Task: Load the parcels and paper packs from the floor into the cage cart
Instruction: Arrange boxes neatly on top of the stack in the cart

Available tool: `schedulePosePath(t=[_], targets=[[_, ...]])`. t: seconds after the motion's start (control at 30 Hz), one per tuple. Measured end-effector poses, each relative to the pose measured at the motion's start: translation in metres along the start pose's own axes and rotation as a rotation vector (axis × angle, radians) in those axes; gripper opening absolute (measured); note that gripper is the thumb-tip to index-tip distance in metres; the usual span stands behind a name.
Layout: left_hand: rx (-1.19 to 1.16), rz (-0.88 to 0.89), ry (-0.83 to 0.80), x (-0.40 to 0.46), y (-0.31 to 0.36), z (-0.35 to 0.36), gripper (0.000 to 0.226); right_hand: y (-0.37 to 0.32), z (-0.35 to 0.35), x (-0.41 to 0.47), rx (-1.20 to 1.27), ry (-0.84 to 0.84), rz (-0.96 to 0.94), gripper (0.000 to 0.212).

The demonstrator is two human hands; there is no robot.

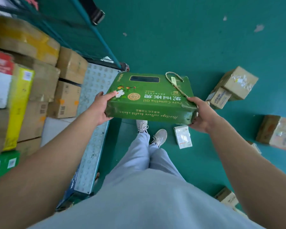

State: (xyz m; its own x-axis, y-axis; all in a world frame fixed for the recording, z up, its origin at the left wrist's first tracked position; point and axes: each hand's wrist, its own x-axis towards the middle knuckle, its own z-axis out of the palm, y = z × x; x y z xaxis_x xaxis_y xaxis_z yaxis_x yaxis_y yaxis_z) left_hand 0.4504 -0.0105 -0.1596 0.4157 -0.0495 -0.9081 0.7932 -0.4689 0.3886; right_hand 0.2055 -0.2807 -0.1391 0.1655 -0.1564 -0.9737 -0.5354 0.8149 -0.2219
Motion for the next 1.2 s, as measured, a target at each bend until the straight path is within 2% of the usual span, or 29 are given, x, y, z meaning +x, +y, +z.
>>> schedulePosePath(t=[0.07,0.13,0.17,0.23,0.37,0.6,0.83,0.87,0.97,1.07,1.17,1.2], targets=[[-0.095,0.028,0.018,-0.030,-0.002,-0.019,0.073,-0.006,0.014,-0.029,-0.020,-0.042,-0.012,0.058],[-0.167,0.036,0.042,-0.051,-0.005,-0.028,0.054,-0.015,0.029,-0.050,-0.037,-0.091,-0.032,0.049],[-0.210,0.049,0.054,-0.065,-0.007,-0.037,0.050,-0.018,0.040,-0.063,-0.065,-0.117,-0.052,0.045],[-0.284,0.075,0.060,-0.079,-0.014,-0.047,0.045,-0.023,0.054,-0.076,-0.122,-0.134,-0.092,0.049],[-0.433,0.107,0.087,-0.108,-0.023,-0.078,0.021,-0.026,0.085,-0.102,-0.239,-0.199,-0.172,0.051],[-0.603,0.203,0.125,-0.137,-0.036,-0.135,0.041,-0.015,0.142,-0.148,-0.284,-0.333,-0.296,0.032],[-0.721,0.284,0.207,-0.149,-0.032,-0.218,0.030,-0.002,0.239,-0.179,-0.364,-0.382,-0.371,0.029],[-0.743,0.304,0.217,-0.151,-0.030,-0.235,0.034,0.001,0.257,-0.181,-0.376,-0.387,-0.381,0.028],[-0.789,0.318,0.254,-0.149,-0.034,-0.290,0.072,0.013,0.312,-0.187,-0.396,-0.412,-0.392,0.027],[-0.846,0.345,0.277,-0.141,-0.037,-0.336,0.069,0.025,0.362,-0.189,-0.413,-0.436,-0.393,0.028],[-0.946,0.364,0.322,-0.143,-0.042,-0.385,0.088,0.039,0.421,-0.192,-0.451,-0.472,-0.413,0.038],[-0.961,0.368,0.336,-0.143,-0.046,-0.399,0.085,0.045,0.439,-0.193,-0.460,-0.477,-0.410,0.043]])
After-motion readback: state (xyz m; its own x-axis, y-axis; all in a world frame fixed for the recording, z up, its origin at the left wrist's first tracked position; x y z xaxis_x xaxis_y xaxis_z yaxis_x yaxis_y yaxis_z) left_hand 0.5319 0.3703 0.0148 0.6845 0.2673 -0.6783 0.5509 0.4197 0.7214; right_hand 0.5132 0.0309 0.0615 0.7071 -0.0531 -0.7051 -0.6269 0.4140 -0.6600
